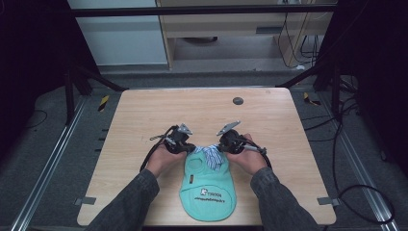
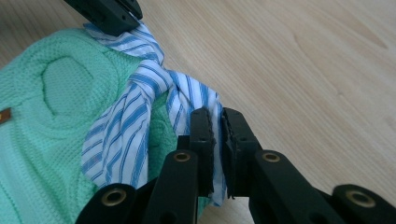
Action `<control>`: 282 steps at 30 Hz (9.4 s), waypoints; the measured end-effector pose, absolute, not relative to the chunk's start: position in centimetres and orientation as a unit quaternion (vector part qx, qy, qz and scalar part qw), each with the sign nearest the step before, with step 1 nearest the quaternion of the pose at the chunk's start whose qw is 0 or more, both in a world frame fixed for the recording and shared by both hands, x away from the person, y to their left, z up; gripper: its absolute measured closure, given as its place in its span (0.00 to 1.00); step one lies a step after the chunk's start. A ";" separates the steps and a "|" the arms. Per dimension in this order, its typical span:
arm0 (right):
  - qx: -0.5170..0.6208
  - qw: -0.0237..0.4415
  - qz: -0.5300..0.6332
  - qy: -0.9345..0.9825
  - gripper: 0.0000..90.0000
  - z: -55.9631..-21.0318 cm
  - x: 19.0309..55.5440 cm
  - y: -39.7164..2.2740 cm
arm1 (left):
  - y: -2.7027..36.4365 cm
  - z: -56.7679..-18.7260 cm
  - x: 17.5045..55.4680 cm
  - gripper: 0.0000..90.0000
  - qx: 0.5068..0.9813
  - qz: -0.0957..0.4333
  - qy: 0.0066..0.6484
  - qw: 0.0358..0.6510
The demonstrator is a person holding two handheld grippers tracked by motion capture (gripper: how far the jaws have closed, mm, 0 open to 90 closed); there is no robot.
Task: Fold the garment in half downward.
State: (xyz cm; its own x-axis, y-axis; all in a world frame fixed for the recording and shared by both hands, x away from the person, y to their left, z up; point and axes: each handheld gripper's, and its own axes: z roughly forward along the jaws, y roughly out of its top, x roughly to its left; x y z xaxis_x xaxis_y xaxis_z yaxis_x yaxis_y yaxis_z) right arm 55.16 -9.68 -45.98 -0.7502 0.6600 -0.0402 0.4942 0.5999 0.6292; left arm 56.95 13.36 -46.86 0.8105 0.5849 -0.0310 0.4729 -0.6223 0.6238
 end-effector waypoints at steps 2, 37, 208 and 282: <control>0.322 0.139 0.307 0.885 0.93 -45.9 55.2 -9.7 | 13.5 -46.6 56.9 0.96 0.896 0.088 0.293 0.322; 0.290 0.173 0.340 0.878 0.93 -40.8 55.2 -11.0 | 13.0 -41.0 57.7 0.96 0.900 0.135 0.249 0.329; 0.230 0.245 0.296 0.894 0.91 -41.6 52.0 -9.4 | 13.2 -41.5 53.3 0.95 0.882 0.215 0.235 0.347; 0.201 0.181 0.270 0.924 0.99 -46.5 46.7 -8.8 | 14.5 -47.7 47.9 0.96 0.902 0.160 0.209 0.343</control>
State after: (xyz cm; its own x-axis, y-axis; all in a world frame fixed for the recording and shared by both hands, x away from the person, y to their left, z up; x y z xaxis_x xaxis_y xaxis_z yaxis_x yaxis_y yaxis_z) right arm 46.68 -8.78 -46.49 -0.8536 0.4693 -0.2261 0.2735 0.7731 0.5722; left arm 47.94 14.45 -47.66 0.8612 0.4869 0.1456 0.2673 -0.6777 0.6850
